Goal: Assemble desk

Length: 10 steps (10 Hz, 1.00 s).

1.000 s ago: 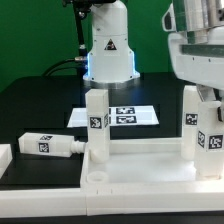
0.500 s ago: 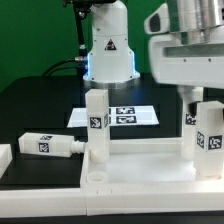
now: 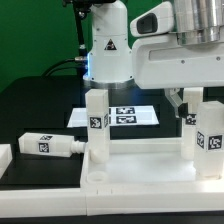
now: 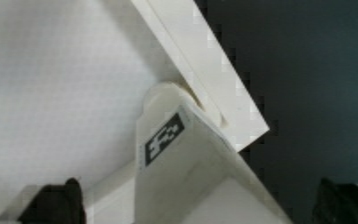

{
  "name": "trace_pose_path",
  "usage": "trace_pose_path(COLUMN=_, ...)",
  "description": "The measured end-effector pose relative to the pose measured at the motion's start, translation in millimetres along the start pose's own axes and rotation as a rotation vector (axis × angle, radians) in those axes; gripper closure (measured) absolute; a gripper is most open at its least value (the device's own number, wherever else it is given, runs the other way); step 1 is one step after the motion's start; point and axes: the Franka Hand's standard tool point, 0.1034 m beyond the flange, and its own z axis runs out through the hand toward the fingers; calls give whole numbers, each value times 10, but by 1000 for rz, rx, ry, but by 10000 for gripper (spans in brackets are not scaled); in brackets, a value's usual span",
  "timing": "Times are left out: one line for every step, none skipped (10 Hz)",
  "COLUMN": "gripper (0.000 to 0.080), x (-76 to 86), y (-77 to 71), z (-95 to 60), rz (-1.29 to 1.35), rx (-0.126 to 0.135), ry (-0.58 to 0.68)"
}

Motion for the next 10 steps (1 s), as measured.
trace_pose_path(gripper=151, x=-17, y=-67, z=-22, rz=-365, rx=-73, ry=30)
trace_pose_path(gripper=151, x=-8, y=-93, z=-38, rz=-529, rx=-86, ry=30)
trace_pose_path(gripper=173, x=-4, y=-75, z=-31, rz=-492, rx=-84, ry=31)
trace_pose_path(gripper=173, x=-5, y=-73, z=-30, rz=-476, rx=-85, ry=31)
trace_pose_path(gripper=380, x=-4, y=-72, z=-30, rz=-474, rx=-85, ry=31)
trace_pose_path(gripper=380, x=-5, y=-73, z=-29, rz=-388, rx=-83, ry=35)
trace_pose_path(gripper=514, x=3, y=-63, z=-30, rz=-309, rx=-82, ry=38)
trace_pose_path(gripper=514, x=10, y=-65, z=-33, rz=-206, rx=-79, ry=47)
trace_pose_path(gripper=514, x=8, y=-64, z=-33, rz=-50, rx=-78, ry=55)
trace_pose_path(gripper=514, x=-5, y=-65, z=-33, rz=141, rx=-78, ry=61)
